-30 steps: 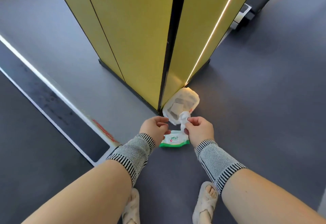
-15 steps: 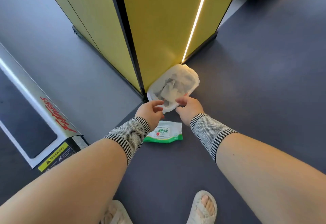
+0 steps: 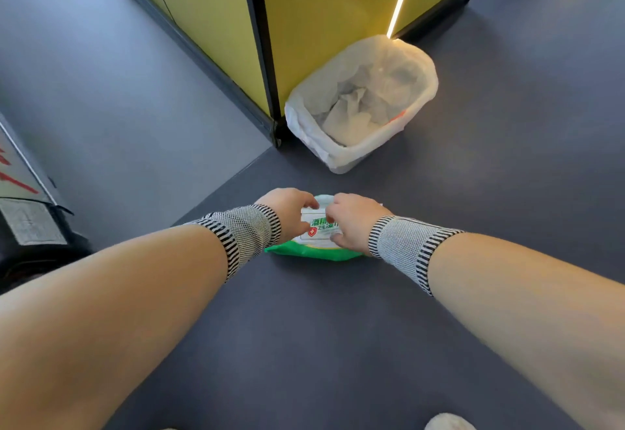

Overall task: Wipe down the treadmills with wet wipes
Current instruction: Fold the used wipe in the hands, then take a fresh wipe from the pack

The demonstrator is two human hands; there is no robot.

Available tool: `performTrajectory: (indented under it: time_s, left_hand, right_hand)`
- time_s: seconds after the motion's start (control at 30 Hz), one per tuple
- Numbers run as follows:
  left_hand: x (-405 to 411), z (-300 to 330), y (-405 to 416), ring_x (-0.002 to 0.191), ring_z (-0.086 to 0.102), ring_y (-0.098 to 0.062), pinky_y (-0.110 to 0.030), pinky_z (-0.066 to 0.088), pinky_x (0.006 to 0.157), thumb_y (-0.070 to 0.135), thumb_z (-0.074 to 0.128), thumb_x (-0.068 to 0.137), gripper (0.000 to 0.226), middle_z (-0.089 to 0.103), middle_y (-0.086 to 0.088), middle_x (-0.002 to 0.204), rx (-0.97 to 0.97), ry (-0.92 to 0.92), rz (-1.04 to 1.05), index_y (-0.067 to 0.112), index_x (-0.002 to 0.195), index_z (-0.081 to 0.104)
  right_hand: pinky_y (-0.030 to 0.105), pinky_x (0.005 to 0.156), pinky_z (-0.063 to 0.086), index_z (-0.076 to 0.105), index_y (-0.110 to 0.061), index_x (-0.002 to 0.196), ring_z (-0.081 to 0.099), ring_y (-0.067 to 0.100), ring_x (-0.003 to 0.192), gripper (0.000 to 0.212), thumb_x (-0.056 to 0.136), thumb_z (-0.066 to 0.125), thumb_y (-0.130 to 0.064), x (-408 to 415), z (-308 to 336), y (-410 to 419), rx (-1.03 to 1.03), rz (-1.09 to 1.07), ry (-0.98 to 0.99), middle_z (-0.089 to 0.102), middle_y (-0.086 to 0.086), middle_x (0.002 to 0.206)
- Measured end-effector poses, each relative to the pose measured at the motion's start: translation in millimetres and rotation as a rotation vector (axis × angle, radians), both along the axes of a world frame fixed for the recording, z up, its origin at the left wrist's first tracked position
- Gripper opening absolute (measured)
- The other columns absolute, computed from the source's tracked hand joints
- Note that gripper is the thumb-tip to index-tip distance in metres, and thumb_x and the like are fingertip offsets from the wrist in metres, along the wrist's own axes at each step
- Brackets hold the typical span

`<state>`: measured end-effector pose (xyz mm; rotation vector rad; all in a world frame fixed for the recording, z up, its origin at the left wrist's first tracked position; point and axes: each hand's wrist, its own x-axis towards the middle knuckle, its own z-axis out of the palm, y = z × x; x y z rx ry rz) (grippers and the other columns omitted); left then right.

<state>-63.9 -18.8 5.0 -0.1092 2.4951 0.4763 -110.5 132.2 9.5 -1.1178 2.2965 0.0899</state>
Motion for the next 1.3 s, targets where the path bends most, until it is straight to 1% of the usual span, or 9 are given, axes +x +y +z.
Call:
performTrajectory:
  time_s: [0.27, 0.37, 0.47, 0.57, 0.63, 0.73, 0.87, 1.17, 1.3]
  left_hand:
    - [14.6, -30.7, -3.4, 0.112, 0.056, -0.018, -0.033, 0.047, 0.097, 0.029, 0.066, 0.084, 0.057, 0.048, -0.001, 0.131, -0.038, -0.038, 0.016, 0.026, 0.137, 0.046]
    - [21.1, -37.9, -2.6, 0.105, 0.06, -0.02, -0.036, 0.051, 0.093, 0.028, 0.07, 0.081, 0.06, 0.046, -0.001, 0.13, -0.011, -0.016, 0.063, 0.023, 0.135, 0.043]
    - [22.3, -45.2, -3.4, 0.097, 0.06, -0.022, -0.037, 0.05, 0.087, 0.035, 0.069, 0.082, 0.048, 0.05, -0.002, 0.118, 0.025, 0.05, 0.176, 0.017, 0.117, 0.042]
    - [14.9, -43.7, -4.2, 0.09, 0.062, -0.024, -0.032, 0.048, 0.078, 0.04, 0.051, 0.094, 0.024, 0.062, -0.004, 0.098, 0.081, 0.081, 0.39, 0.016, 0.092, 0.047]
    - [12.2, -43.9, -4.4, 0.091, 0.062, -0.026, -0.032, 0.047, 0.079, 0.035, 0.041, 0.098, 0.024, 0.064, -0.005, 0.095, 0.051, 0.117, 0.318, 0.017, 0.089, 0.055]
    - [13.7, -48.3, -4.7, 0.102, 0.058, -0.022, -0.032, 0.046, 0.092, 0.031, 0.044, 0.098, 0.03, 0.053, -0.002, 0.115, 0.016, 0.084, 0.126, 0.03, 0.125, 0.056]
    - [15.8, -54.9, -2.8, 0.107, 0.055, -0.024, -0.035, 0.047, 0.091, 0.037, 0.053, 0.093, 0.049, 0.043, -0.002, 0.123, -0.076, 0.065, -0.031, 0.036, 0.14, 0.038]
    - [26.3, -63.9, 0.9, 0.125, 0.031, -0.024, -0.04, 0.036, 0.103, 0.047, 0.061, 0.084, 0.067, 0.029, 0.0, 0.137, -0.155, 0.185, -0.064, 0.044, 0.143, 0.029]
    - [24.1, -62.4, 1.1, 0.129, 0.029, -0.025, -0.042, 0.034, 0.105, 0.047, 0.061, 0.085, 0.068, 0.025, 0.0, 0.14, -0.156, 0.165, -0.053, 0.043, 0.144, 0.028]
  right_hand:
    - [0.035, 0.091, 0.044, 0.049, -0.013, 0.124, 0.05, 0.025, 0.114, 0.042, 0.088, 0.058, -0.033, 10.5, -27.1, -10.7, 0.015, 0.136, 0.113, 0.05, 0.007, 0.124]
    - [0.031, 0.076, 0.045, 0.055, -0.015, 0.105, 0.058, 0.023, 0.092, 0.025, 0.089, 0.052, -0.034, 7.9, -22.1, -15.3, 0.022, 0.102, 0.077, 0.058, 0.003, 0.106]
    - [0.031, 0.076, 0.049, 0.061, -0.017, 0.094, 0.06, 0.023, 0.083, 0.022, 0.089, 0.048, -0.034, -10.0, -20.4, -9.3, -0.121, -0.229, 0.063, 0.066, 0.001, 0.091]
    - [0.03, 0.072, 0.043, 0.055, -0.019, 0.089, 0.054, 0.023, 0.081, 0.021, 0.089, 0.055, -0.04, -27.2, -26.6, 6.2, -0.269, -0.692, 0.113, 0.061, -0.001, 0.087]
    - [0.029, 0.068, 0.04, 0.053, -0.02, 0.078, 0.055, 0.023, 0.079, 0.028, 0.087, 0.055, -0.047, -27.3, -30.4, 11.0, -0.232, -0.831, 0.096, 0.061, 0.0, 0.083]
    - [0.028, 0.073, 0.046, 0.057, -0.022, 0.07, 0.061, 0.021, 0.084, 0.024, 0.087, 0.056, -0.039, -10.4, -34.0, 4.0, -0.258, -0.64, 0.003, 0.066, 0.0, 0.085]
    - [0.03, 0.086, 0.044, 0.066, -0.019, 0.102, 0.057, 0.025, 0.102, 0.019, 0.092, 0.053, -0.028, 7.3, -48.1, -6.9, -0.15, -0.262, -0.05, 0.055, 0.005, 0.111]
    - [0.035, 0.073, 0.041, 0.054, -0.011, 0.125, 0.057, 0.029, 0.107, 0.033, 0.093, 0.052, -0.018, 12.0, -62.6, -29.3, 0.048, -0.32, 0.027, 0.05, 0.005, 0.113]
    - [0.031, 0.066, 0.04, 0.059, -0.015, 0.112, 0.058, 0.025, 0.091, 0.026, 0.089, 0.056, -0.027, 10.4, -59.9, -30.5, 0.029, -0.335, 0.0, 0.049, 0.002, 0.099]
